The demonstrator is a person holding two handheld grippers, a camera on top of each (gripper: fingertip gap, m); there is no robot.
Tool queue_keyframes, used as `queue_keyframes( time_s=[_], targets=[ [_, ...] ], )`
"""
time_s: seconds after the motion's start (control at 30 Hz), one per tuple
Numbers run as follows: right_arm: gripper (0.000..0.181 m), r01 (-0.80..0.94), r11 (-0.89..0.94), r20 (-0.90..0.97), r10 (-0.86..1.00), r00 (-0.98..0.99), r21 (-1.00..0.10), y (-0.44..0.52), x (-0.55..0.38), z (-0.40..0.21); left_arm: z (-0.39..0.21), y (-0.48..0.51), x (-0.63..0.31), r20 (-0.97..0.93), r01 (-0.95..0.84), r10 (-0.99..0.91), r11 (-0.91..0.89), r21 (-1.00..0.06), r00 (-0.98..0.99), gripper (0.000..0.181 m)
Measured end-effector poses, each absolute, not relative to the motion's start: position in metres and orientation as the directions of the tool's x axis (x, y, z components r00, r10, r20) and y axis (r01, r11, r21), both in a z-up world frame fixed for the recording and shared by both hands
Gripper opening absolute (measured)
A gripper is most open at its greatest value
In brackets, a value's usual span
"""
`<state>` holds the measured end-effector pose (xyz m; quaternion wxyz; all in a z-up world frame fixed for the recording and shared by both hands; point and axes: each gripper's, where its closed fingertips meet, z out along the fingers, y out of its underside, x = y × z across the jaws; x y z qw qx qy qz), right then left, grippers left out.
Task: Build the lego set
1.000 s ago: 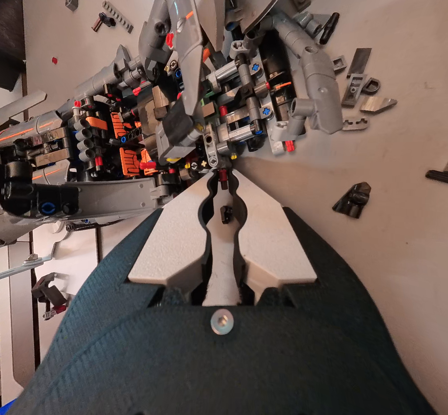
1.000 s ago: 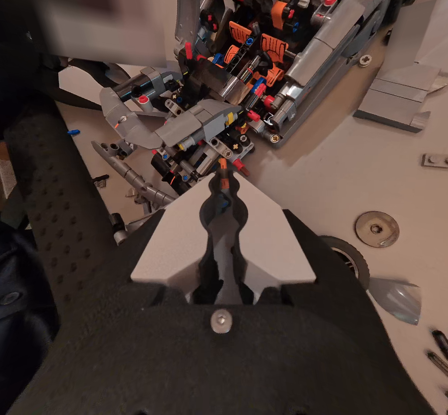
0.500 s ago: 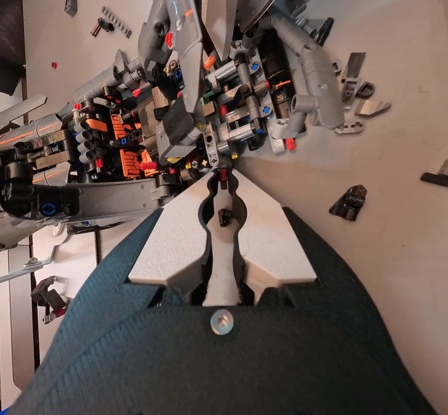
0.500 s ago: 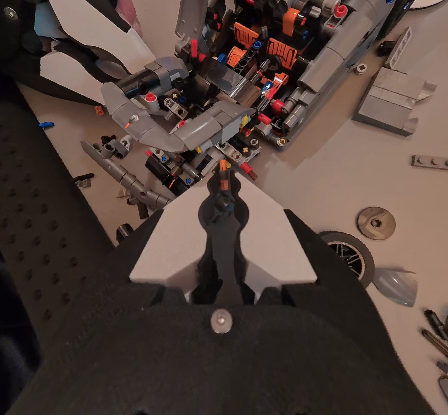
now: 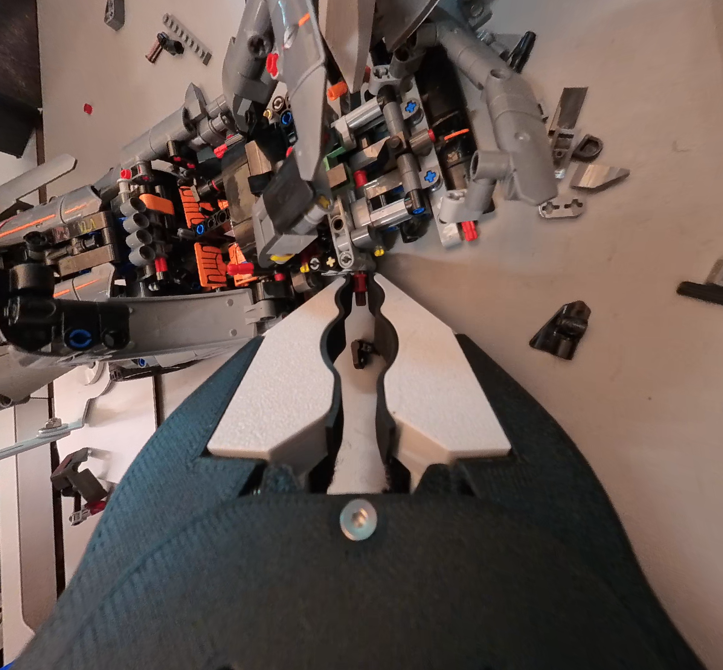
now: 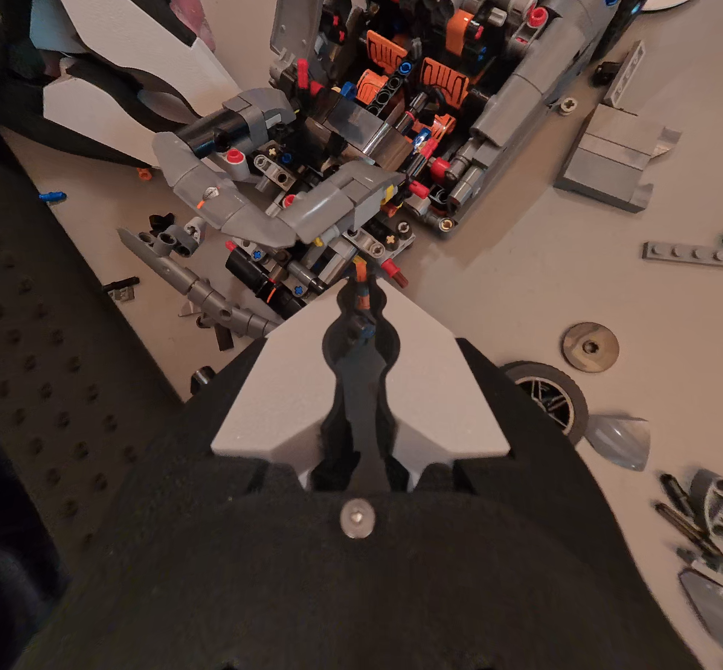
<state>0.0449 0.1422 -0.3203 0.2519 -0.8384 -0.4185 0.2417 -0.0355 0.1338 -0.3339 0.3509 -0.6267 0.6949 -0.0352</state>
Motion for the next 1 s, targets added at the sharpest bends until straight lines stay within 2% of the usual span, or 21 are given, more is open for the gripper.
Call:
queue_keyframes(
  time_s=[0.13,0.47,1.0],
  targets=[
    [0.004,0.584,-0.520,-0.136,0.807,0.574,-0.622,0.1453,0.0514,-0.3173,-0.3352,0.1326,-0.0369,-0.446,-0.847,-0.895,0.213,-0.488,0.032,0.004],
    [0.004,0.446,-0.599,-0.262,0.746,0.612,-0.665,0.1462,0.0485,-0.3145,-0.3349,0.1309,-0.0366,-0.450,-0.847,-0.893,0.213,-0.487,0.034,0.004],
    [0.004,0.372,-0.603,-0.257,0.707,0.659,-0.705,0.1486,0.0488,-0.3155,-0.3347,0.1392,-0.0313,-0.448,-0.840,-0.893,0.216,-0.498,0.037,0.004]
  ],
)
